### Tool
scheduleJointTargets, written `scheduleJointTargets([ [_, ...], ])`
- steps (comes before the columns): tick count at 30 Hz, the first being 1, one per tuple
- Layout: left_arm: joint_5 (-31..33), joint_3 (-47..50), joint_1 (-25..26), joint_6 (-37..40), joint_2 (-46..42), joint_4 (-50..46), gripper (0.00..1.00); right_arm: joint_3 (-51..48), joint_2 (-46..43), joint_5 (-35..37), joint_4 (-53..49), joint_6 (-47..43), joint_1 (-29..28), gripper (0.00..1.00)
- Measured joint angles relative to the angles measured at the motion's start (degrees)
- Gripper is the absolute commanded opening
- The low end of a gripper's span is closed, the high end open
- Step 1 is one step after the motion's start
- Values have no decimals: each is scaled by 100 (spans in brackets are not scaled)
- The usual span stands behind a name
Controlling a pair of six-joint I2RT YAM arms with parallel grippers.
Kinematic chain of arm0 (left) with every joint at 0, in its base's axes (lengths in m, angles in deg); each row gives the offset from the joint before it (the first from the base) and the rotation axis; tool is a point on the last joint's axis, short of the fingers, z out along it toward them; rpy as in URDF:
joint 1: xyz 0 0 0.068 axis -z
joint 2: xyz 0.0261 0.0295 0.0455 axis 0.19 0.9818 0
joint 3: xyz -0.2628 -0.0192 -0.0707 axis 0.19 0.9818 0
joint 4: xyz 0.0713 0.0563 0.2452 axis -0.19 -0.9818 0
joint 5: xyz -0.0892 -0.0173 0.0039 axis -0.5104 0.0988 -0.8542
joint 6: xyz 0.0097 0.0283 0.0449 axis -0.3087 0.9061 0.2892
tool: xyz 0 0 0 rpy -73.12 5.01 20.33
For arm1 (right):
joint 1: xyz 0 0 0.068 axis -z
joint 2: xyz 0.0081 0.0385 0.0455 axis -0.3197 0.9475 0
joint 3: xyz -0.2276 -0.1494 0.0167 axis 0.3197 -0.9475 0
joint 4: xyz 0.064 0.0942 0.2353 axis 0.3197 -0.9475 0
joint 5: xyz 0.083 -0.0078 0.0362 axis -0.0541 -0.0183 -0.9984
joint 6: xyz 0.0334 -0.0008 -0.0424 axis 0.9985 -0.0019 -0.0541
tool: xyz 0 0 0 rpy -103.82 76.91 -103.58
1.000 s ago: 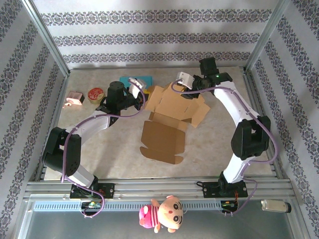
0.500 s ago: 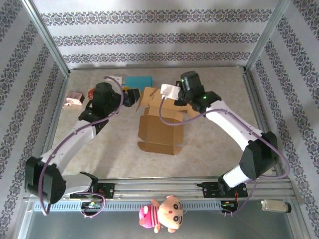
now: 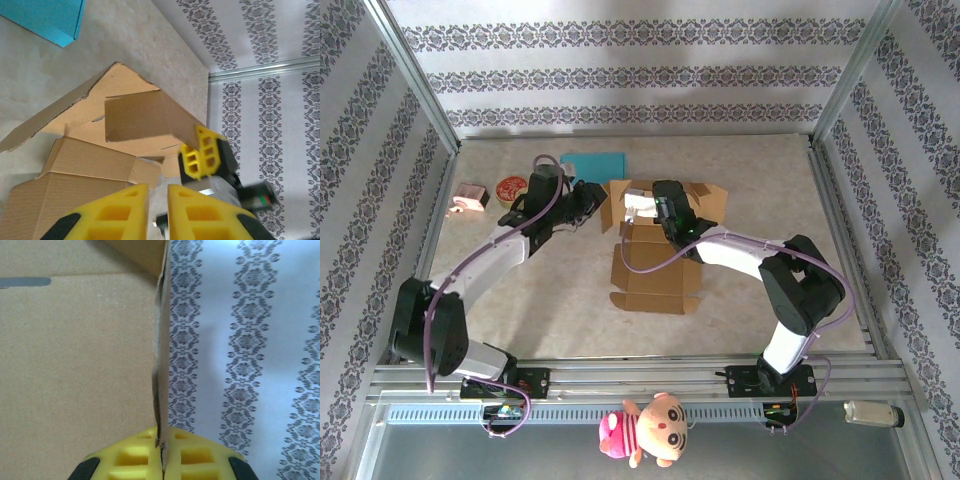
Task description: Fold the paper box
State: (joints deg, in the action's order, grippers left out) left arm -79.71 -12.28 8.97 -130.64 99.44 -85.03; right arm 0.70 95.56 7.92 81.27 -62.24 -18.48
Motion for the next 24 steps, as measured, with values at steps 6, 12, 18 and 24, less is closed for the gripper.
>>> scheduleJointTargets([
  [6, 13, -621, 33, -66, 962, 260, 12, 0, -2, 57, 382, -48, -103, 0],
  [12, -223, -968, 35, -260, 2192, 1272, 11, -13, -4, 81, 378, 15, -155, 0],
  [18, -516, -997, 70, -605, 2763, 2090, 13, -70, -4, 210, 188, 219, -151, 1],
  [24, 299, -544, 105, 378, 1832, 1300, 27, -70, -4, 168, 203, 365, -138, 1],
])
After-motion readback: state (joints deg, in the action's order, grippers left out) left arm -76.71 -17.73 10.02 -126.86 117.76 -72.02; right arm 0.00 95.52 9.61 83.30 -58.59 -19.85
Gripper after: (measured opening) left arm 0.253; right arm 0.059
